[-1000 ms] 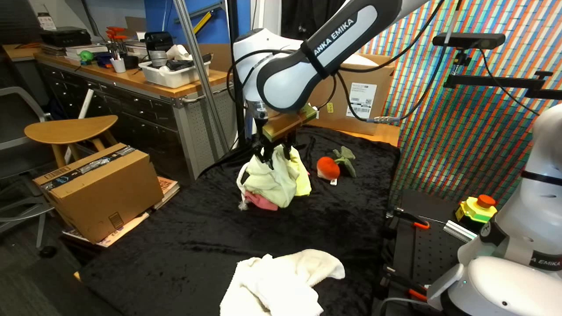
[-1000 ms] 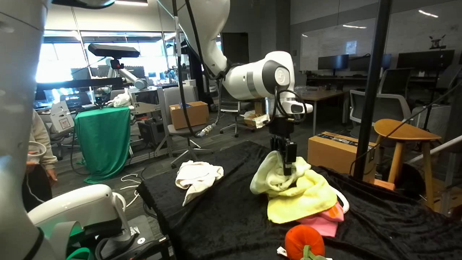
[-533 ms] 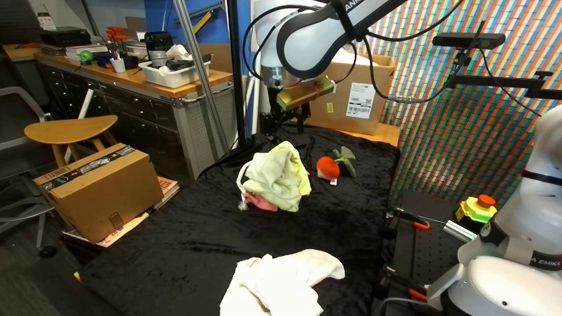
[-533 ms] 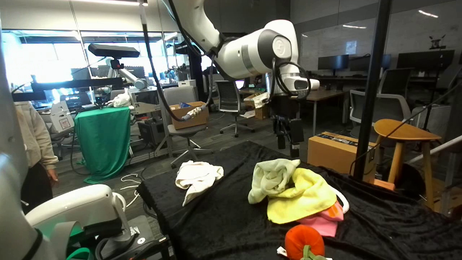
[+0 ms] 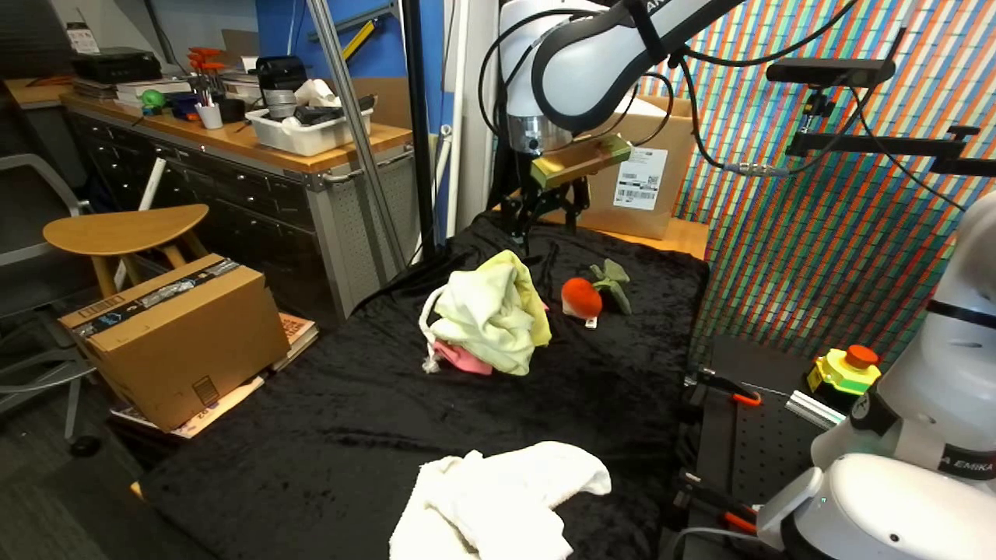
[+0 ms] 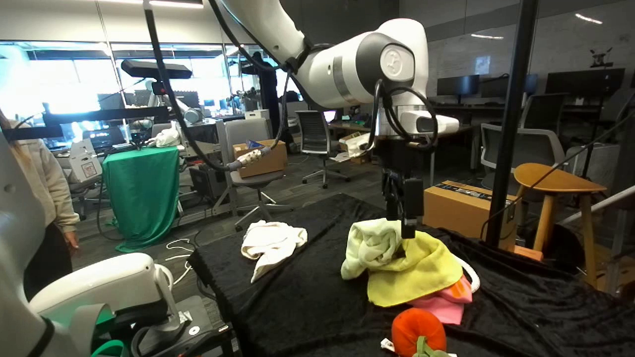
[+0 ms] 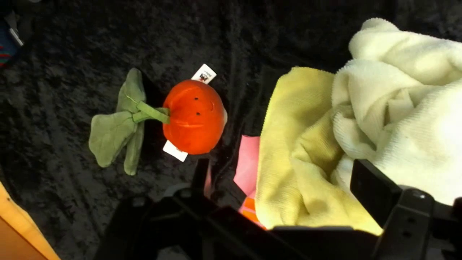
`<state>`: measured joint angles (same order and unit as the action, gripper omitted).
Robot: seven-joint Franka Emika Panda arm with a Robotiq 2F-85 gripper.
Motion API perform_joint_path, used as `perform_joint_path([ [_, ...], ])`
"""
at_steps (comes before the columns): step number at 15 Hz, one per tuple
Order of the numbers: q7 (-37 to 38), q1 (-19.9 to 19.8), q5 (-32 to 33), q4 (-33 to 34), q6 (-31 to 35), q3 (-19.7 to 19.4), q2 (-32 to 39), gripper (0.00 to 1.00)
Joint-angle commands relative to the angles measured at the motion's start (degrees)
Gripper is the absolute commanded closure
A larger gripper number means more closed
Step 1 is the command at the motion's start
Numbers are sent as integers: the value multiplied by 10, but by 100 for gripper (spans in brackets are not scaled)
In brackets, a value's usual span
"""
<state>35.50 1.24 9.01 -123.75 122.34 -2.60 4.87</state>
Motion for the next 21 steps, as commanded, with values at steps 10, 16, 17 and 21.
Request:
perform_joint_path([
  [10,-37,-45,-58,-24,0,-34,89,0],
  [16,-73,-47,-110,-7,11,-37,142,0],
  [17,-76,-47,-112,-3,12,-38,150,0],
  [21,-72,-47,-111,15,13,-46,171,0],
])
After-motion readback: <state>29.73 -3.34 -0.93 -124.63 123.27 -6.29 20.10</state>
